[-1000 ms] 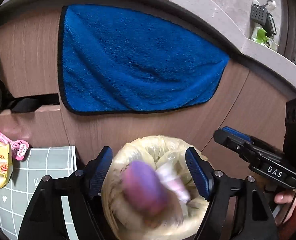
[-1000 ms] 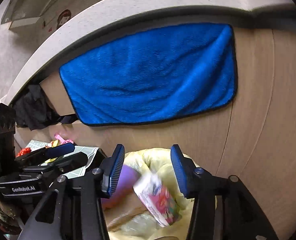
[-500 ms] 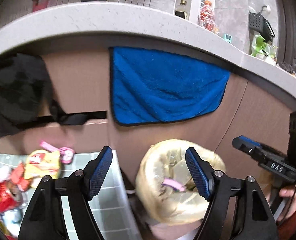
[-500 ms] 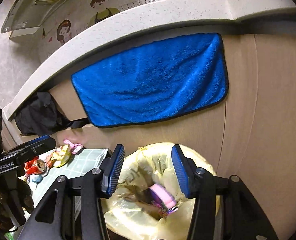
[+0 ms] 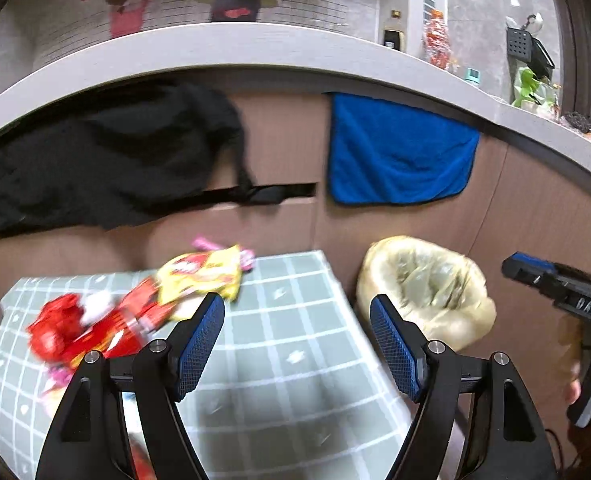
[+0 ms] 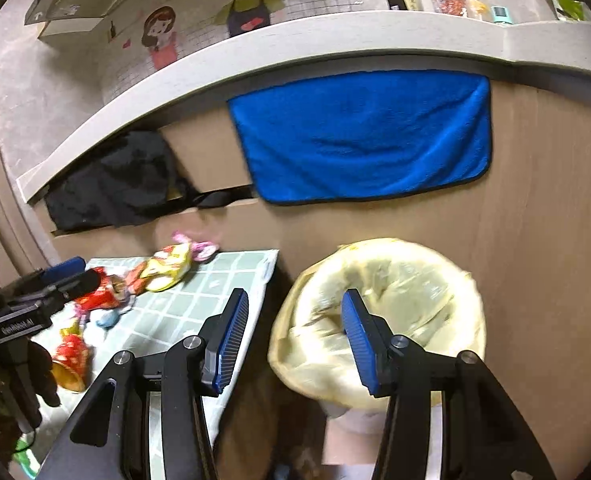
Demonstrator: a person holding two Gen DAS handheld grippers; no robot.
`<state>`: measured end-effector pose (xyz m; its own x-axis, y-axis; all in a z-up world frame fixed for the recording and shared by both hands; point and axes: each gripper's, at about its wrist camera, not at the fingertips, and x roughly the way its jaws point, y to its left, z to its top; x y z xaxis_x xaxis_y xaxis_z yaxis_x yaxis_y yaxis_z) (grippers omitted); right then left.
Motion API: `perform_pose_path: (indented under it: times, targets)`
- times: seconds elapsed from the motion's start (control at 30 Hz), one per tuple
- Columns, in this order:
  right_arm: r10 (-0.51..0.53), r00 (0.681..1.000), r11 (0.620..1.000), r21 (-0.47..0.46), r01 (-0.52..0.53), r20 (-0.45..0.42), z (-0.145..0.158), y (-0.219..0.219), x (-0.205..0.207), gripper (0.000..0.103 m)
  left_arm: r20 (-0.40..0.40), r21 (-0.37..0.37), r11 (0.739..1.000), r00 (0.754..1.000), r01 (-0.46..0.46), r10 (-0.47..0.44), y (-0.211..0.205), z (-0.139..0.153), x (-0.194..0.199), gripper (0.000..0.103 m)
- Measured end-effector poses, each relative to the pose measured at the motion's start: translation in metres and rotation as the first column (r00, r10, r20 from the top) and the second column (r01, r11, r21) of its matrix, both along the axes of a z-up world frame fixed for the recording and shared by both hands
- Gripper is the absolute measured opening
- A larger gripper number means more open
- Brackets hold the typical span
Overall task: Collect trash
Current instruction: 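Grasp the red paper cup with the left tool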
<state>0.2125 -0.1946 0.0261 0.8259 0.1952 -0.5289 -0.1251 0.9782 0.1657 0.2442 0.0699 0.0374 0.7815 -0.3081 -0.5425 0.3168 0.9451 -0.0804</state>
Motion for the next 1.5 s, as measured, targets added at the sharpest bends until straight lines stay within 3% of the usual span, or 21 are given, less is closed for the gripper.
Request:
perform_pose_path:
  times: [0.17, 0.43, 0.77, 0.97, 1.13, 1.37, 1.5]
  targets:
    - [0.033, 0.999, 0.999, -0.04, -0.032, 0.019, 0.01, 0.05, -0.02, 0.046, -0.021, -0.019, 0.999, 0.999, -0.046, 0.046, 0.056, -0.012, -0.02, 0.076]
    - [0.111, 0.993, 0.993, -0.044, -0.113, -0.027, 0.0, 0.12, -0.026, 0.045, -0.064, -0.084, 0.983, 0.986, -0.16, 0.155, 0.134, -0.027, -0.049, 0.076]
    - [0.219, 0.973, 0.975, -0.029, -0.221, -0.075, -0.025, 0.18, -0.013, 0.045, -0.18, -0.192, 0.917, 0.931, -0.349, 0.316, 0.214, -0.055, -0.066, 0.076]
    - [0.233, 0.965, 0.972, -0.001, -0.235, -0.121, -0.043, 0.189, 0.001, 0.045, -0.292, -0.298, 0.892, 0.922, -0.341, 0.255, 0.207, -0.082, -0.059, 0.076]
    - [0.232, 0.963, 0.973, 0.026, -0.23, -0.141, -0.052, 0.186, 0.007, 0.044, -0.347, -0.236, 0.913, 0.907, -0.333, 0.24, 0.183, -0.1, -0.044, 0.076]
    - [0.215, 0.963, 0.977, 0.051, -0.209, -0.161, -0.064, 0.177, 0.013, 0.044, -0.378, -0.287, 0.891, 0.897, -0.351, 0.232, 0.189, -0.112, -0.048, 0.076]
    - [0.223, 0.96, 0.974, 0.073, -0.213, -0.171, -0.069, 0.176, 0.017, 0.044, -0.461, -0.303, 0.875, 0.862, -0.378, 0.213, 0.19, -0.118, -0.044, 0.075]
